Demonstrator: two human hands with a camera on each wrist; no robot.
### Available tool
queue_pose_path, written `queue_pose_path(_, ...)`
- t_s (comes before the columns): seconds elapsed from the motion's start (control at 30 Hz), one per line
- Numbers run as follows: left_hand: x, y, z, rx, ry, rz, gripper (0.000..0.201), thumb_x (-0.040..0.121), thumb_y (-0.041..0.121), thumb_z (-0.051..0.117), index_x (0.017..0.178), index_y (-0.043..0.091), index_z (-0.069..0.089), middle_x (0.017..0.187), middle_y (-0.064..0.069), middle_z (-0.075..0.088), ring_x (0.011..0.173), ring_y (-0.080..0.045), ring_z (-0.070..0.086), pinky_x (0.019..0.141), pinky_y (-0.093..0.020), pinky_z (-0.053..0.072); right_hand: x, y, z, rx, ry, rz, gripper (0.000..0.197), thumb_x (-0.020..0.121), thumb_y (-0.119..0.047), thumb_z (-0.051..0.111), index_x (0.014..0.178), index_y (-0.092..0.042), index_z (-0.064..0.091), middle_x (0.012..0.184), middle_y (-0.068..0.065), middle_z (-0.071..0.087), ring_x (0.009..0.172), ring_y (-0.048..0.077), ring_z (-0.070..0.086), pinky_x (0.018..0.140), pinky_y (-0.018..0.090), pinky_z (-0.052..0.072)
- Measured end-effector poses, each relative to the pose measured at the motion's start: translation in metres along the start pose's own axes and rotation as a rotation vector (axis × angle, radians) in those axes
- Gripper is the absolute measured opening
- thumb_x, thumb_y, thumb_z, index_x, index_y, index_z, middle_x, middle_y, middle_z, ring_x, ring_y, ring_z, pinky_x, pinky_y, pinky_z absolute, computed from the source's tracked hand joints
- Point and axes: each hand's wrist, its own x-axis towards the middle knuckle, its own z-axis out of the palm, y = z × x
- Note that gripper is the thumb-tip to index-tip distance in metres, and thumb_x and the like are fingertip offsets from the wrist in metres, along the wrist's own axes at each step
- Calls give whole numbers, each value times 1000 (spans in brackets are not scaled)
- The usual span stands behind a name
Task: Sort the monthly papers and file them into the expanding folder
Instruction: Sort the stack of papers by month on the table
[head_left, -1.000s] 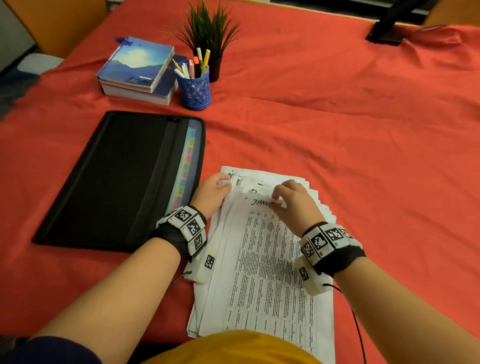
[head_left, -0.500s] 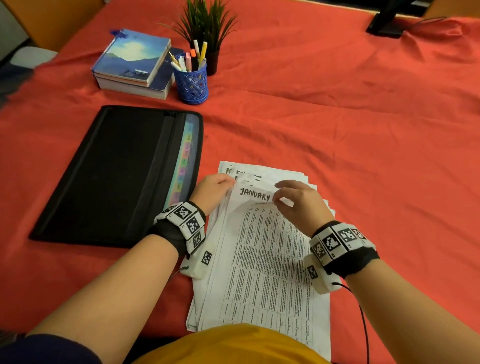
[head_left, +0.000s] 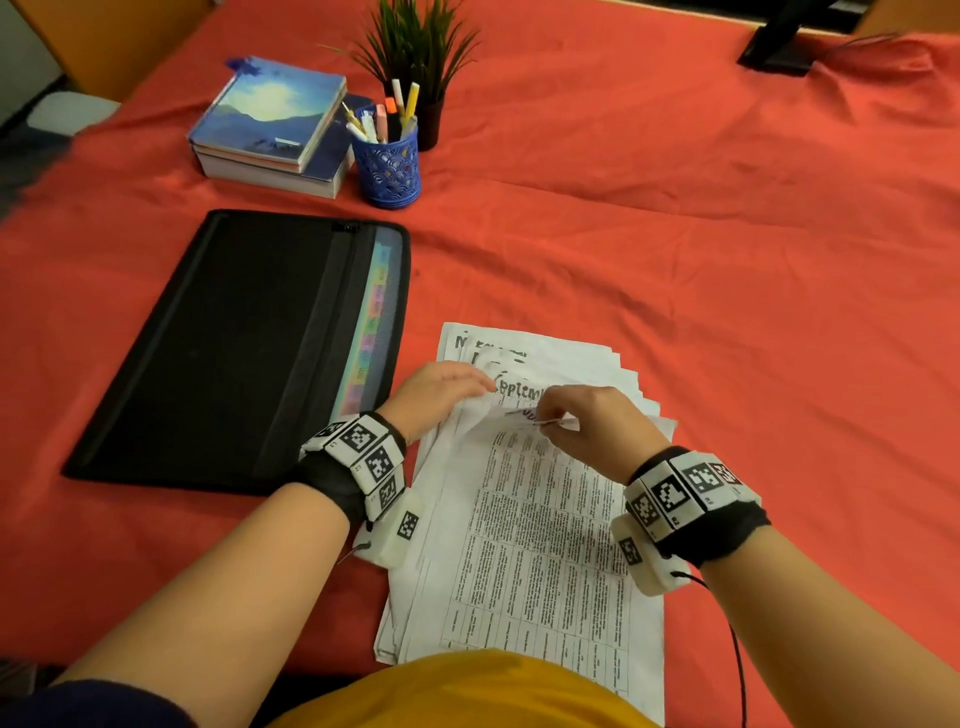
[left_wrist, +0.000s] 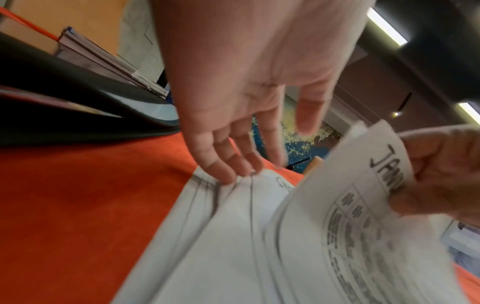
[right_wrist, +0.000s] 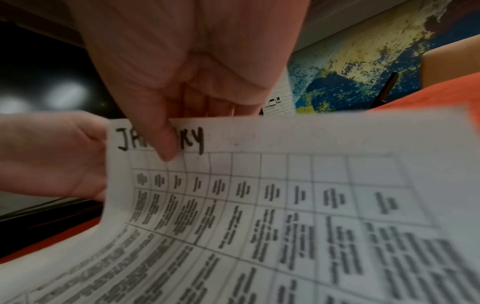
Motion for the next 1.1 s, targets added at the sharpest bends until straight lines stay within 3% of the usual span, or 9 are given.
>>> queue_pose_path(0.13, 13, -8, 9, 292, 71, -61, 13, 87, 16, 57, 100, 17, 58, 96, -1, 51, 91, -19, 52, 83, -33, 43, -1, -2, -2, 39, -12, 95, 27, 83, -6, 60, 109, -12, 53, 85, -3, 59, 80, 19, 60, 75, 32, 50)
queue_pose_path(0.23, 18, -9, 13, 401, 84, -86, 27, 85, 18, 60, 112, 13, 57, 112, -1, 52, 102, -19, 54, 89, -30, 45, -1, 0, 2, -13, 3, 1, 15, 81, -3, 63, 93, -10, 67, 88, 4, 63, 83, 22, 59, 75, 35, 50)
queue_pose_path(0.4, 17, -6, 12, 460, 80, -49, 10, 77, 13, 65, 81, 15, 55, 95, -2, 50, 82, -20, 53, 68, -26, 41, -5, 7, 9, -23, 50, 32, 9, 77, -2, 67, 78, -11, 69, 114, 10, 58, 107, 29, 51, 87, 28, 37)
queue_pose_path(0.5, 16, -3, 7, 379, 2, -19, 23, 73, 11, 71, 66, 11, 49, 77, -2, 49, 69, -18, 46, 61, -27, 37, -4, 11, 8, -34, 41, 60, 10, 77, -2, 65, 79, -11, 68, 132, 11, 50, 121, 29, 44, 98, 35, 36)
queue_pose_path(0.67, 5, -1, 2, 39, -84, -103, 16, 85, 16, 66, 96, 4, 65, 90, -8, 65, 83, -18, 61, 76, -31, 52, -6, 9, 10, -3, 72, -4, 13, 76, 0, 64, 81, -11, 69, 99, 5, 64, 92, 26, 61, 79, 35, 51)
queue_pose_path(0.73, 5, -6, 3, 29, -79, -132, 26, 89, 16, 60, 104, -5, 63, 106, -20, 66, 98, -29, 64, 86, -41, 54, -8, 8, 12, -11, 99, 6, 12, 76, 0, 66, 80, -11, 69, 104, 7, 64, 96, 27, 60, 83, 31, 47)
queue_pose_path(0.83, 3, -12, 4, 50, -52, -118, 29, 86, 13, 63, 95, -15, 60, 103, -34, 62, 88, -33, 64, 85, -54, 52, -11, 9, 14, -32, 109, 11, 12, 75, 1, 67, 76, -12, 67, 124, 10, 57, 113, 31, 52, 92, 32, 38)
queue_pose_path(0.97, 2, -9, 9, 41, 67, -85, 13, 77, 7, 73, 81, 4, 61, 87, -17, 68, 79, -25, 64, 75, -36, 56, -12, 9, 13, 4, 89, -9, 14, 75, 1, 65, 77, -12, 66, 117, 7, 62, 106, 27, 58, 90, 33, 46)
queue_pose_path(1.1, 0, -6, 8, -92, 77, -91, 27, 73, 0, 75, 90, 10, 57, 94, -6, 67, 83, -14, 65, 68, -20, 55, -12, 7, 12, -9, 67, -15, 13, 75, 1, 64, 79, -11, 66, 106, 6, 64, 101, 27, 59, 89, 31, 45)
